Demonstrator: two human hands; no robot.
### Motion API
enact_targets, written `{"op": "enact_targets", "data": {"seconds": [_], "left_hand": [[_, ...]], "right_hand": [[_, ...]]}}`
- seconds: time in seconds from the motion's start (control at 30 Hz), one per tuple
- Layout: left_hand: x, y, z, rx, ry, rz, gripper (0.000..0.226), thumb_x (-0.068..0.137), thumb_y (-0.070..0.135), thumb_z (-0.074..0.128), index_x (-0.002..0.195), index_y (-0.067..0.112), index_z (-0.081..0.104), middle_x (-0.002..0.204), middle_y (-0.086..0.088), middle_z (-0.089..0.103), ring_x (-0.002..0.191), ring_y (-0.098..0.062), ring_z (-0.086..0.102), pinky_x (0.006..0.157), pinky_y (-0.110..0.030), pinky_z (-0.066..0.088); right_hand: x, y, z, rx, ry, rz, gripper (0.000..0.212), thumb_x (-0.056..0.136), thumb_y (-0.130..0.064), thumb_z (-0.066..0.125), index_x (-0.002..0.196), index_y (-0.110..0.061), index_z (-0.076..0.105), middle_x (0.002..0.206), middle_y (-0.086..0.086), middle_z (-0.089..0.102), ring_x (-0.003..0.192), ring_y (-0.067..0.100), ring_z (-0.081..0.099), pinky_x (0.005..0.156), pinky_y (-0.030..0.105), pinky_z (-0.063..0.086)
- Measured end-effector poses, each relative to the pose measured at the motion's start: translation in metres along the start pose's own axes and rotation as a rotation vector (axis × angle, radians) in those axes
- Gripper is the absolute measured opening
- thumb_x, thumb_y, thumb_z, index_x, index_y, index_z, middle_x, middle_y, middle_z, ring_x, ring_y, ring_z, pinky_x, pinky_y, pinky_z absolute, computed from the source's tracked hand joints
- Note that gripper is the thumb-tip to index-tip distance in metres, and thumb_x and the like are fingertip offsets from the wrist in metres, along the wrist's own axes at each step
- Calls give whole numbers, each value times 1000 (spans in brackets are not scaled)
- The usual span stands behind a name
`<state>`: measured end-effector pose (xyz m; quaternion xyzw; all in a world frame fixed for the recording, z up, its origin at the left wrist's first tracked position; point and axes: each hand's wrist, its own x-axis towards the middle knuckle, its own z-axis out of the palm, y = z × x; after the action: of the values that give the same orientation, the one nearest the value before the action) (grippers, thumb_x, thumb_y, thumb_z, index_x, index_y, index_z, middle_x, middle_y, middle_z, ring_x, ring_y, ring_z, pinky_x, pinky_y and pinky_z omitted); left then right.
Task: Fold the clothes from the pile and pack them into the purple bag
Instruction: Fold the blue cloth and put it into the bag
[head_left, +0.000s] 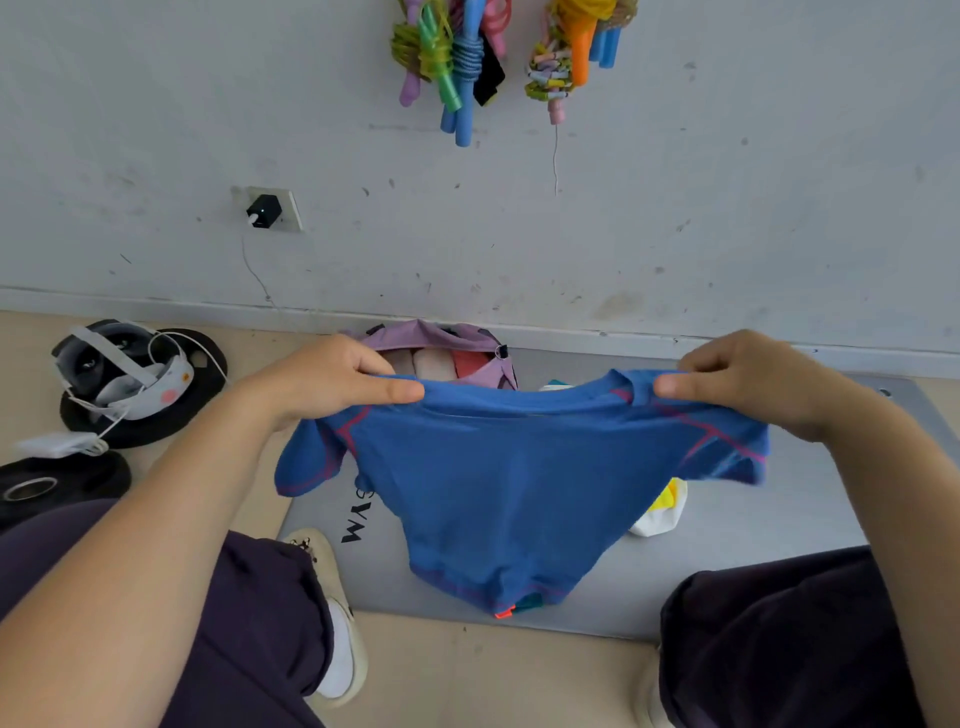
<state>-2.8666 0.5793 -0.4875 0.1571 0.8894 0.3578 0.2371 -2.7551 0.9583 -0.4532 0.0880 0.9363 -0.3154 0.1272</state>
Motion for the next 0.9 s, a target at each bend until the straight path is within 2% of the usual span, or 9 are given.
{"op": "enact_targets", "data": {"seconds": [0.1, 0.23, 0.33, 0.43, 0.53, 0.6, 0.67, 0.77, 0.9], "left_hand": [[1, -1, 4, -200, 49, 50, 70, 64, 69, 71, 95, 6, 71, 94, -15, 70, 86, -18, 59, 87, -38, 43], [6, 1, 16, -426, 116, 88, 30, 97, 38, 58, 106, 10, 68, 103, -1, 73, 92, -17, 65, 89, -38, 46], [9, 8, 24, -336, 295, 159, 30, 100, 33, 54, 85, 8, 59, 77, 0, 56, 74, -14, 50, 71, -32, 37], [10, 14, 28, -278, 397, 188, 30, 98, 37, 55, 77, 16, 53, 68, 6, 47, 64, -10, 43, 60, -30, 32], [7, 17, 26, -104, 310, 157, 43, 85, 57, 64, 85, 14, 65, 68, 8, 56, 60, -6, 50, 59, -24, 37], [3, 17, 19, 53, 120, 86, 74, 63, 75, 68, 85, 4, 65, 69, 1, 52, 63, -11, 48, 62, -29, 33], [-1, 15, 14, 127, -91, 22, 86, 51, 78, 67, 82, -2, 63, 72, -4, 48, 68, -15, 45, 67, -31, 31], [-4, 10, 10, 50, -164, 26, 77, 55, 73, 72, 76, 0, 63, 73, -5, 48, 70, -17, 45, 70, -32, 32], [-3, 12, 10, -267, -102, 86, 37, 77, 55, 70, 84, 19, 74, 85, 2, 73, 77, -10, 66, 74, -29, 49]], "right_hand": [[-6, 1, 0, 69, -127, -22, 57, 64, -65, 71, 74, -9, 68, 71, 9, 67, 63, 11, 60, 68, 32, 47], [-1, -1, 14, 384, 65, -113, 35, 90, -47, 59, 89, -15, 73, 94, 7, 75, 83, 14, 67, 86, 41, 52], [6, -4, 20, 551, 286, -159, 32, 99, -32, 52, 94, -5, 70, 93, 16, 72, 83, 16, 61, 83, 41, 49], [10, -8, 25, 459, 412, -144, 42, 100, -36, 50, 90, 4, 58, 74, 10, 51, 70, 15, 45, 66, 32, 37], [6, -12, 24, 343, 202, -92, 52, 94, -55, 49, 87, -5, 63, 71, -1, 56, 64, 12, 50, 64, 29, 41], [-2, -13, 17, 152, -149, -47, 58, 76, -74, 54, 77, -18, 68, 65, -6, 63, 58, 10, 59, 59, 22, 47], [-7, -7, 11, 46, -425, -40, 53, 63, -75, 62, 71, -23, 70, 64, -6, 67, 59, 10, 64, 57, 18, 47], [-5, 3, 7, 139, -343, -97, 48, 67, -62, 71, 76, -15, 70, 66, 0, 63, 59, 13, 59, 55, 21, 43], [3, 3, 16, 488, -116, -134, 38, 81, -51, 64, 94, -16, 73, 73, 6, 65, 61, 18, 58, 49, 23, 41]]}}
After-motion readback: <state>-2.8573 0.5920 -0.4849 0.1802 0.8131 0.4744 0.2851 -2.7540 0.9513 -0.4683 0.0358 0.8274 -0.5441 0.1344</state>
